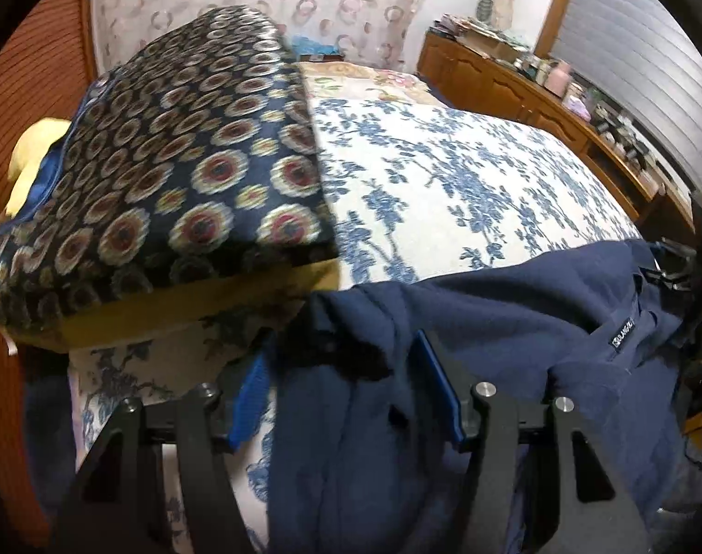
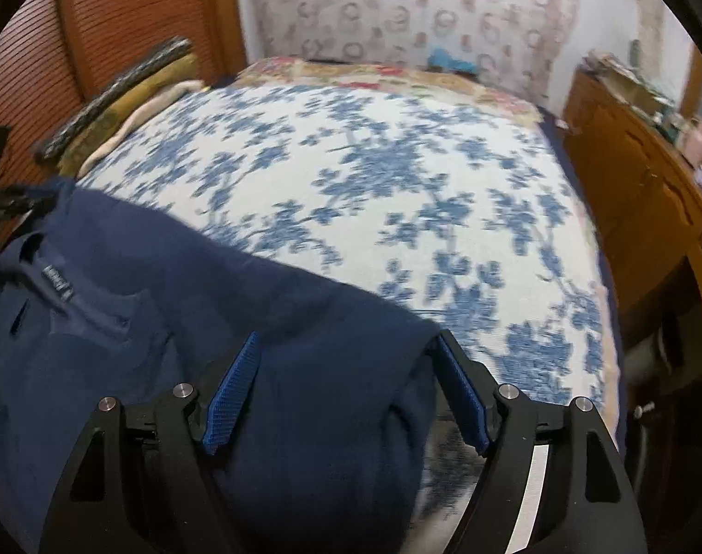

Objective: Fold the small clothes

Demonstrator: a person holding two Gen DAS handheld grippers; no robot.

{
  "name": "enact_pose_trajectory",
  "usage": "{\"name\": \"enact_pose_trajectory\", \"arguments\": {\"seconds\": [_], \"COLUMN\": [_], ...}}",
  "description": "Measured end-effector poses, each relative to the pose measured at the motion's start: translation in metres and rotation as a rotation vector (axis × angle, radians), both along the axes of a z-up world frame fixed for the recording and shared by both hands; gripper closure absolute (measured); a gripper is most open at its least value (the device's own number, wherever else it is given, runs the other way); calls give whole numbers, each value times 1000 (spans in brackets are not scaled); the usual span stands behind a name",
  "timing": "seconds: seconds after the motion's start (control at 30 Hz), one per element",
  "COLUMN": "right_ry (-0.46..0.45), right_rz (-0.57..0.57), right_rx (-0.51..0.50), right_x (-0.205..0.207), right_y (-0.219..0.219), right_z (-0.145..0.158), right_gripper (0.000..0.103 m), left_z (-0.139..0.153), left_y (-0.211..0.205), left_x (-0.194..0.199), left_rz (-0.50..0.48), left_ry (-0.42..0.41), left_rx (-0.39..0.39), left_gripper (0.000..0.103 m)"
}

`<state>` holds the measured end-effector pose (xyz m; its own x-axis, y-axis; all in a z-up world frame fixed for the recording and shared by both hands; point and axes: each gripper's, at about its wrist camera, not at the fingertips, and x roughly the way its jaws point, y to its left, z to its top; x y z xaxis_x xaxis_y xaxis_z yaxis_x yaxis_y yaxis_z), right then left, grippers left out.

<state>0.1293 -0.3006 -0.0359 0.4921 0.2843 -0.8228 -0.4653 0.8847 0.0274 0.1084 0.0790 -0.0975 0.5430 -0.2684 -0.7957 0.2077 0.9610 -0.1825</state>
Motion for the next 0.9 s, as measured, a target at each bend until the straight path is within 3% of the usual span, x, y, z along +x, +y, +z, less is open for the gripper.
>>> {"name": "enact_pose_trajectory", "arguments": {"seconds": [0.13,0.3,0.43,0.57,0.9], "right_ry": [9,20,-5,-64,-376], "right_rz": [31,92,71,38,109], "right_rx": [-4,38,75,169,333], "right_x": [-2,-11,-21,-41,-113], "right_y": [5,10,12,4,1], "right_z": [1,4,9,38,188], "right_gripper": [40,85,91,93,94], "left_z": [2,12,42,79,190], "left_y": [-7,-14,-13,-11,2], "left_x": [3,0,-21,-50,-106], "left_rz": [-17,-51,-16,-1,-36], "left_ry": [6,-11,-112,-202,-471], "left_rx": [2,5,-65,-165,-221], "left_gripper": [68,90,93,93,94]}}
